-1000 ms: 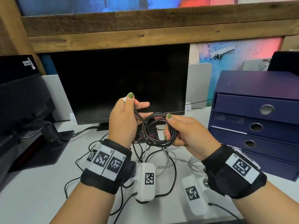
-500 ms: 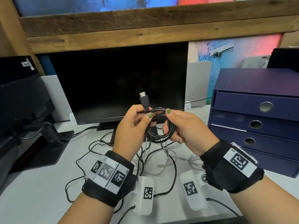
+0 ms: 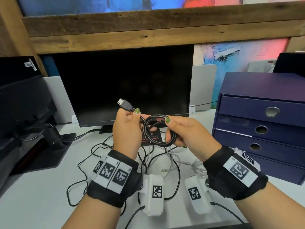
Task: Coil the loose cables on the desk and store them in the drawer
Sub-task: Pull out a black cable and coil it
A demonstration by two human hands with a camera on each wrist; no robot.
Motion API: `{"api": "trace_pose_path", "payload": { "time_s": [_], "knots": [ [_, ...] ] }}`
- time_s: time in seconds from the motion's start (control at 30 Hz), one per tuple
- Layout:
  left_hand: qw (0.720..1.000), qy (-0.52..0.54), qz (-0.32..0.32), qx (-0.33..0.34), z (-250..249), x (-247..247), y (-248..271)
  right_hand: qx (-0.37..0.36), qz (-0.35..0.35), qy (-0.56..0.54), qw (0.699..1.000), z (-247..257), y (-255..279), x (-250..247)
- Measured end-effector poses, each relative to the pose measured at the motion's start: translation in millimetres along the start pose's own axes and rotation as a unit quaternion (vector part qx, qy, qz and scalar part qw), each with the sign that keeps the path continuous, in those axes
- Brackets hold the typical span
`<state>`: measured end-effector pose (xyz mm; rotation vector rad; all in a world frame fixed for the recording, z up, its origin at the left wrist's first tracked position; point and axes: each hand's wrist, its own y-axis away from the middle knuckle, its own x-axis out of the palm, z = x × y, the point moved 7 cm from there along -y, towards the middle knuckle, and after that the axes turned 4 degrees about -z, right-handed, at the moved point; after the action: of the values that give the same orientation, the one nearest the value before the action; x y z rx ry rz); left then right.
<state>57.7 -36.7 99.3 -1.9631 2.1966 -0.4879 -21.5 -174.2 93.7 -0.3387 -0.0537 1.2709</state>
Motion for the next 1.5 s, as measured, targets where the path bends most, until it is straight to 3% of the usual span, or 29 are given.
{"api": "trace_pose_path", "payload": {
  "time_s": [0.13, 0.43, 0.63, 0.83, 0.97, 1.1, 1.3, 1.5],
  "knots": [
    [0.997, 0.019, 0.023, -0.067, 6, 4, -4, -0.030, -0.009, 0.002, 1.000, 3, 5, -1],
    [0.999, -0.002, -0.023, -0.039, 7, -2, -2, -0.036, 0.006, 0.004, 0.999, 8, 6, 2],
    [0.994, -0.084, 0.062, -0.035, -6, 12, 10, -0.080, -0.026, 0.112, 0.990, 7, -1, -8],
    [0.960, -0.215, 0.154, 0.086, -21, 24, 20, -0.151, -0.095, 0.199, 0.964, 16, -5, -24],
    [0.958, -0.219, 0.166, 0.079, -14, 24, 15, -0.163, -0.085, 0.252, 0.950, 18, -3, -17],
    [0.964, -0.184, 0.188, 0.033, -8, 23, 15, -0.158, -0.086, 0.302, 0.936, 15, -6, -15],
    [0.970, -0.046, 0.227, -0.068, 2, 27, 19, -0.136, -0.067, 0.179, 0.972, 12, -6, -13],
    [0.979, -0.012, 0.191, -0.072, 4, 22, 16, -0.089, -0.035, 0.090, 0.991, -1, -9, -17]
  ]
}}
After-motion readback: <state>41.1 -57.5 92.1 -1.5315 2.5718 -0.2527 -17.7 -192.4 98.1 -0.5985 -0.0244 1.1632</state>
